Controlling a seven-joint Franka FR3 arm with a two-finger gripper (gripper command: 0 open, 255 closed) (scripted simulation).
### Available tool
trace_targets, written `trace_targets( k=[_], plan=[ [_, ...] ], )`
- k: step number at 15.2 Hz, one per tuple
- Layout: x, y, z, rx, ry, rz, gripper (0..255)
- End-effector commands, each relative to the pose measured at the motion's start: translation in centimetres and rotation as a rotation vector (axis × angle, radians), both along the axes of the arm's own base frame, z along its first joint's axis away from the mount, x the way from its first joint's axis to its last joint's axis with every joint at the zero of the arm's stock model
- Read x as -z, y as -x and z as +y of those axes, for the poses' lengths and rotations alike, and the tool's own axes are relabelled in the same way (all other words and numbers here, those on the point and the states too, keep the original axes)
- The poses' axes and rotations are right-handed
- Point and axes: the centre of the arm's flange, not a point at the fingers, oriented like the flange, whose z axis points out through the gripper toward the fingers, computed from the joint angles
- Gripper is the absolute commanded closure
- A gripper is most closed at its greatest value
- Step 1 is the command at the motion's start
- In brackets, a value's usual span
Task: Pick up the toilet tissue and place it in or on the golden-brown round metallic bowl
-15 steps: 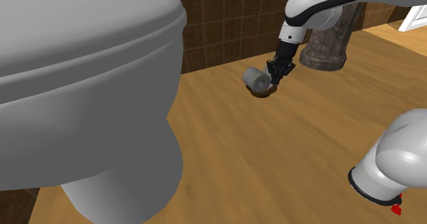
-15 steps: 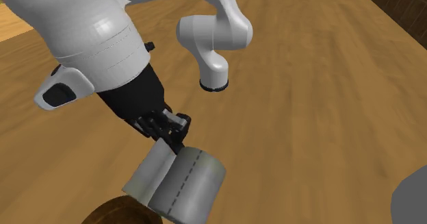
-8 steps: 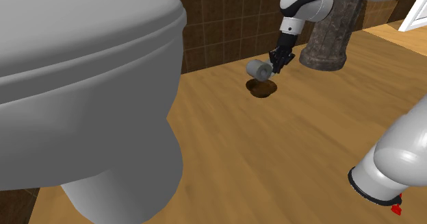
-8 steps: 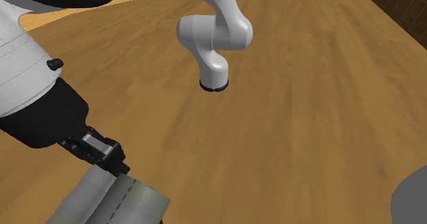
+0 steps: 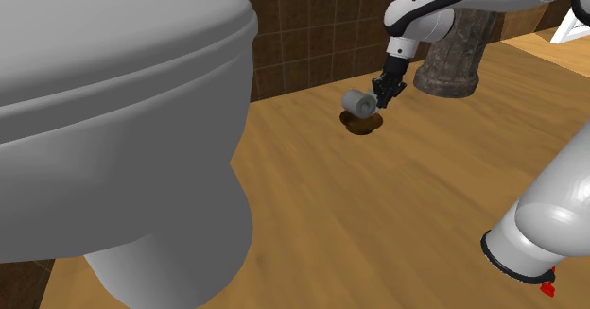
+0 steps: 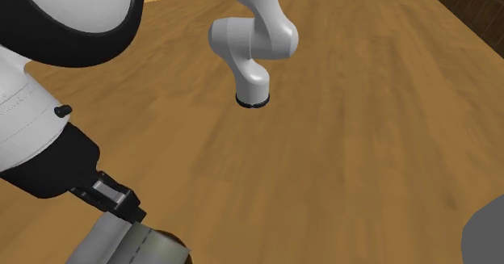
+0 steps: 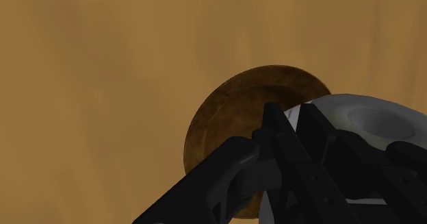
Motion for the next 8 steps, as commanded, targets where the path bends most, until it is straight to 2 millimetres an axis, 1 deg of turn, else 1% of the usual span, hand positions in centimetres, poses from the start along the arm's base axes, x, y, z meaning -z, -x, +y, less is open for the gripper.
trace_targets(
  k=[1,6,8],
  plan=[
    [1.1,-0.1,0.0,0.0,0.0,-0.001,255],
    [3.6,-0.1,0.0,0.0,0.0,-0.001,255],
    [3.6,-0.1,0.0,0.0,0.0,-0.001,255]
  ],
)
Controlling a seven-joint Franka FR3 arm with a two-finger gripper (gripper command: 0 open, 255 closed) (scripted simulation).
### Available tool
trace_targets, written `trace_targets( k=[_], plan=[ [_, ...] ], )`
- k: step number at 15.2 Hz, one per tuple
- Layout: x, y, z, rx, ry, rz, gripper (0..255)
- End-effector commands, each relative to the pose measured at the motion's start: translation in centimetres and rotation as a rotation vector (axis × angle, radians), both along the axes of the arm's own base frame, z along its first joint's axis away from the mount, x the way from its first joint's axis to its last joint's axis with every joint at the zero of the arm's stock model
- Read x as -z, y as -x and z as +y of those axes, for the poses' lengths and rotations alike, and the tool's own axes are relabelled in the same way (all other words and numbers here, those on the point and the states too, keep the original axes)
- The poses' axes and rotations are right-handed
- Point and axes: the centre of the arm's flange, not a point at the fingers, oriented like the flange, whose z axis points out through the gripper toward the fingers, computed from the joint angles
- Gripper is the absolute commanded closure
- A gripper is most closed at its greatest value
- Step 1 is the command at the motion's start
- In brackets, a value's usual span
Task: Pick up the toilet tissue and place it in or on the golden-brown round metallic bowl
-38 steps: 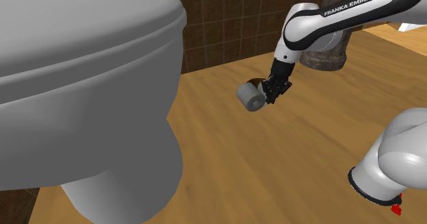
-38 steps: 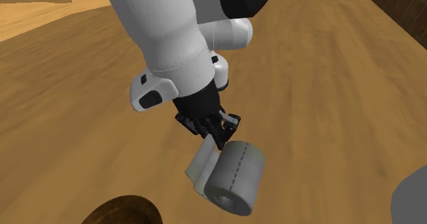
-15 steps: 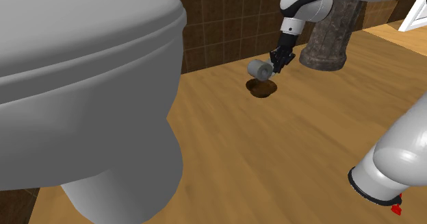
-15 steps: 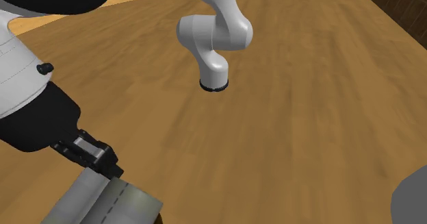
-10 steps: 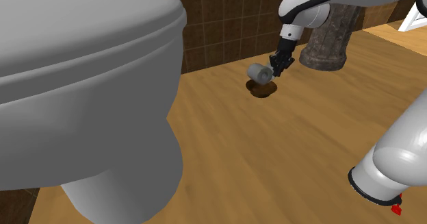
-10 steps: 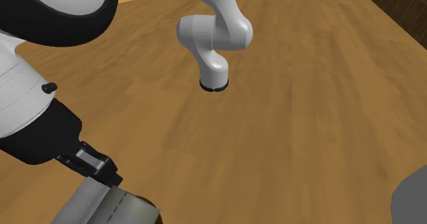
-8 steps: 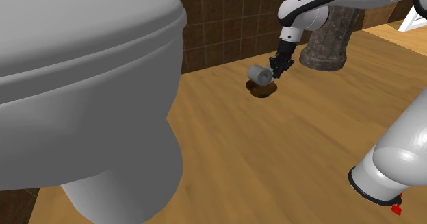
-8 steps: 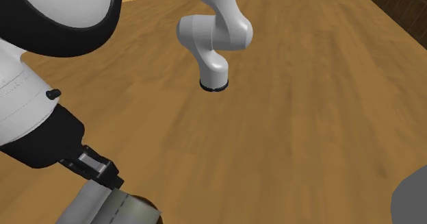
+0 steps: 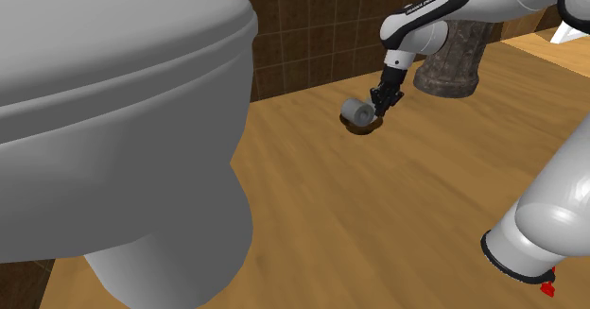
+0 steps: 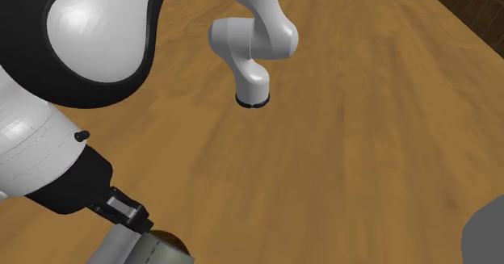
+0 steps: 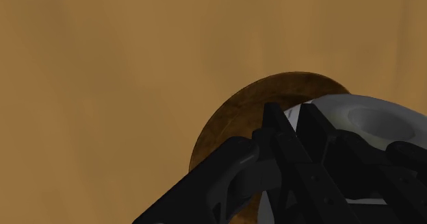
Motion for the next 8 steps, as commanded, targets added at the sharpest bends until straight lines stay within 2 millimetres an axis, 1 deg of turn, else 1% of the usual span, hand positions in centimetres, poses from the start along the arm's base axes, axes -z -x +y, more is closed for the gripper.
trace_targets(
  k=[1,6,7,8],
  plan=[
    [0.08,-0.04,-0.02,0.0,0.0,-0.001,255],
    [0.08,-0.04,-0.02,0.0,0.0,-0.001,255],
    [0.07,-0.04,-0.02,0.0,0.0,-0.001,0],
    [0.08,-0.03,-0.02,0.0,0.0,-0.001,0]
  ],
)
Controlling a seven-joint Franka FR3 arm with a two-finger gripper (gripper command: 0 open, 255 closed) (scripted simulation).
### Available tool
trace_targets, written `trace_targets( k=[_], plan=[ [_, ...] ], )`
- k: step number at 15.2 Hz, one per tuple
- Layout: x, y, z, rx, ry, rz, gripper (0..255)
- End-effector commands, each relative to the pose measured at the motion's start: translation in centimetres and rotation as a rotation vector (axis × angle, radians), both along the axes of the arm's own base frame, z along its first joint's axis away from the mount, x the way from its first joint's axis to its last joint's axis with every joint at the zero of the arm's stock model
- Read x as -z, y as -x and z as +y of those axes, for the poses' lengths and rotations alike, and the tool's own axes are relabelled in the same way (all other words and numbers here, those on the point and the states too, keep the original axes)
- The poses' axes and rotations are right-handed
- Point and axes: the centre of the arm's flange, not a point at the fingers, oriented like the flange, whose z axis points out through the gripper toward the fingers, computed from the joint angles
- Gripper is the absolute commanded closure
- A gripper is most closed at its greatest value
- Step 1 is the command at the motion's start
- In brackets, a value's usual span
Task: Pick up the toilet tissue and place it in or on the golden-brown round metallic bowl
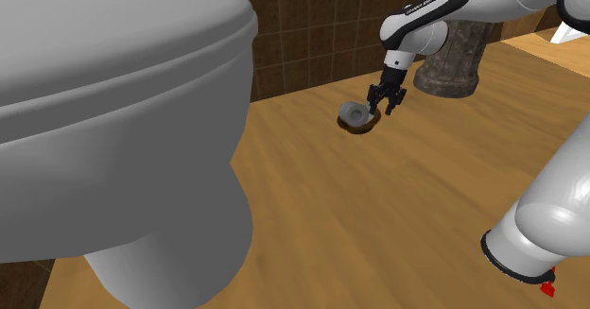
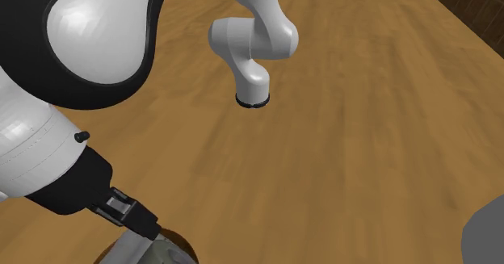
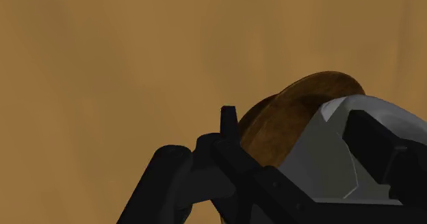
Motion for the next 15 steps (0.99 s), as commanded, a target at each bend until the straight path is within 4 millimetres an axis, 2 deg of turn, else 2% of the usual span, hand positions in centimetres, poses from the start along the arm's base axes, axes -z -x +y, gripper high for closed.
trace_targets(
  k=[1,4,8,15],
  plan=[
    [0.0,0.0,0.0,0.0,0.0,0.0,0],
    [0.0,0.0,0.0,0.0,0.0,0.0,0],
    [-4.8,0.0,-1.3,0.0,0.0,0.0,0],
    [-4.8,0.0,-1.3,0.0,0.0,0.0,0]
  ],
)
